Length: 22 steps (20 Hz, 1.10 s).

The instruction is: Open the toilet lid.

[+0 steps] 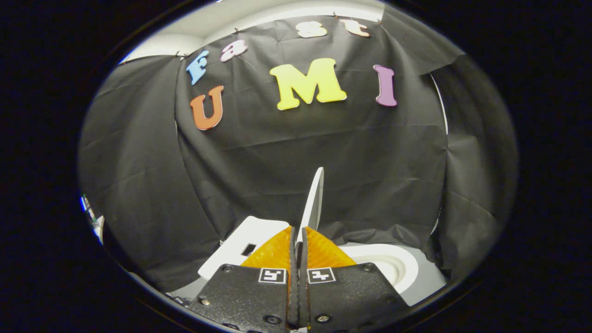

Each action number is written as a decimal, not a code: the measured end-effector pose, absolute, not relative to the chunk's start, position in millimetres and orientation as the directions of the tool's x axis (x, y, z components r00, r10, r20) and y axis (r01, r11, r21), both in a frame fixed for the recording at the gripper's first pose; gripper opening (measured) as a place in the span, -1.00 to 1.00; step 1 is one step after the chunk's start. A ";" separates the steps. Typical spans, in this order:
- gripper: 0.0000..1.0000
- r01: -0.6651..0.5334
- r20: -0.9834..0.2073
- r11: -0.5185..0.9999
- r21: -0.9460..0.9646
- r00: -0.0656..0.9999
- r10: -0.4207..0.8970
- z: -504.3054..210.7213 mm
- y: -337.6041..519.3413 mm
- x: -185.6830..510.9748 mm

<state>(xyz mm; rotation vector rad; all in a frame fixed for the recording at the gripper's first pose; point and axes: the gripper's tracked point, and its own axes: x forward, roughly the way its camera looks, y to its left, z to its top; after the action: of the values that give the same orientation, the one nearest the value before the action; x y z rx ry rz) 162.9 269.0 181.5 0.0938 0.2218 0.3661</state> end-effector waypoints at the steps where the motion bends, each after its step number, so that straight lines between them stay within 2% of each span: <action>1: -0.93 -0.348 -0.195 0.931 0.110 0.911 0.364 181.5 275.2 161.4; 22: -0.93 -0.342 -0.149 0.922 -0.181 0.936 0.318 178.3 384.6 152.0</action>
<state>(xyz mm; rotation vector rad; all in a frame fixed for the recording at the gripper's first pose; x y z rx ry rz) 152.0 384.6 178.3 -0.2067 0.1178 0.3400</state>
